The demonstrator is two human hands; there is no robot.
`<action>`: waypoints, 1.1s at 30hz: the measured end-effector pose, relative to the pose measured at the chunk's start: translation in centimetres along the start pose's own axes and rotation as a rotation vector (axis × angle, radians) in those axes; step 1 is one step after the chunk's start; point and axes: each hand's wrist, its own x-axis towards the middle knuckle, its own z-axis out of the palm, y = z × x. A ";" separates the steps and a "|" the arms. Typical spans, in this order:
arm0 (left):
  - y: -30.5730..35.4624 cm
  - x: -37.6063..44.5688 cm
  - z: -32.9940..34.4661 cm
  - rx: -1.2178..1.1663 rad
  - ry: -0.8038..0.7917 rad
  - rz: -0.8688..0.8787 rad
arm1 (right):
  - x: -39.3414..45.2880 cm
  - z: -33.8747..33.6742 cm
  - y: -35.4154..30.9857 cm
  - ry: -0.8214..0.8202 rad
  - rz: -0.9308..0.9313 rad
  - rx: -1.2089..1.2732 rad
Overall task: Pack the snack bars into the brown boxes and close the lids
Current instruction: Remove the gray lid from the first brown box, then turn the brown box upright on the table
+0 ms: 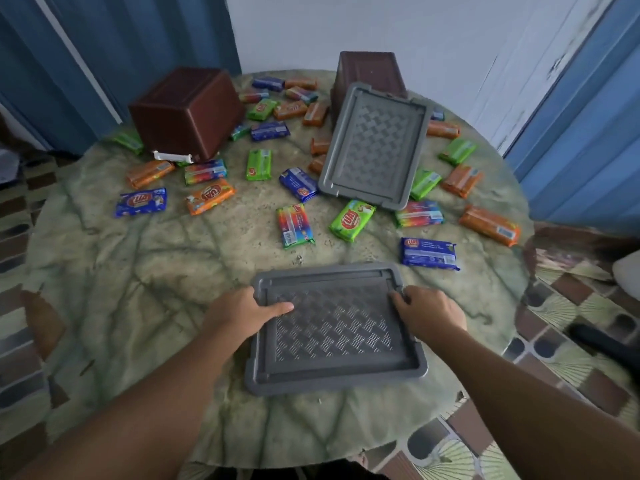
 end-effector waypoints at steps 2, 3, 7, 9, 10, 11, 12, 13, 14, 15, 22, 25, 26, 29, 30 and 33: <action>-0.2 0.5 -0.4 -0.023 -0.056 0.000 | 0.0 0.0 -0.3 -0.002 0.009 -0.020; -0.4 0.7 -0.5 -0.037 -0.076 0.001 | -0.1 0.0 -0.6 0.017 0.006 -0.038; -1.0 0.7 -0.8 -0.277 -0.027 -0.065 | -0.1 0.0 -2.8 0.177 -0.106 0.017; -1.8 1.0 -0.9 -0.470 0.108 -0.145 | 0.0 -0.3 -4.8 0.190 -0.160 0.164; -2.4 1.4 -1.0 -0.550 0.183 -0.170 | 0.0 -0.3 -5.8 0.181 -0.180 0.234; -3.1 1.7 -1.2 -0.607 0.240 -0.179 | 0.1 -0.4 -7.0 0.170 -0.197 0.291; -3.8 1.8 -1.7 -0.633 0.281 -0.177 | 0.2 -0.3 -8.3 0.155 -0.216 0.330; -4.6 2.0 -2.1 -0.635 0.314 -0.176 | 0.2 -0.1 -9.6 0.138 -0.238 0.355; -5.4 2.1 -2.6 -0.648 0.338 -0.177 | 0.3 0.1 -11.0 0.122 -0.260 0.376; -6.2 2.1 -3.4 -0.662 0.352 -0.180 | 0.3 0.4 -12.4 0.105 -0.278 0.401; -14.7 3.9 -8.3 -0.704 0.365 -0.164 | 0.9 2.3 -23.9 0.038 -0.308 0.641; -19.4 5.7 -10.6 -0.654 0.392 -0.168 | 1.1 3.3 -30.4 0.035 -0.220 0.720; -21.0 6.4 -11.6 -0.633 0.400 -0.152 | 1.2 3.7 -32.8 0.030 -0.186 0.746; -25.6 8.9 -14.9 -0.565 0.374 -0.095 | 1.5 5.0 -39.6 0.056 -0.092 0.828; -26.9 9.7 -16.2 -0.525 0.361 -0.069 | 1.5 5.4 -41.5 0.067 -0.069 0.854; -29.3 12.2 -19.6 -0.417 0.338 0.023 | 1.7 6.0 -46.1 0.102 0.001 0.926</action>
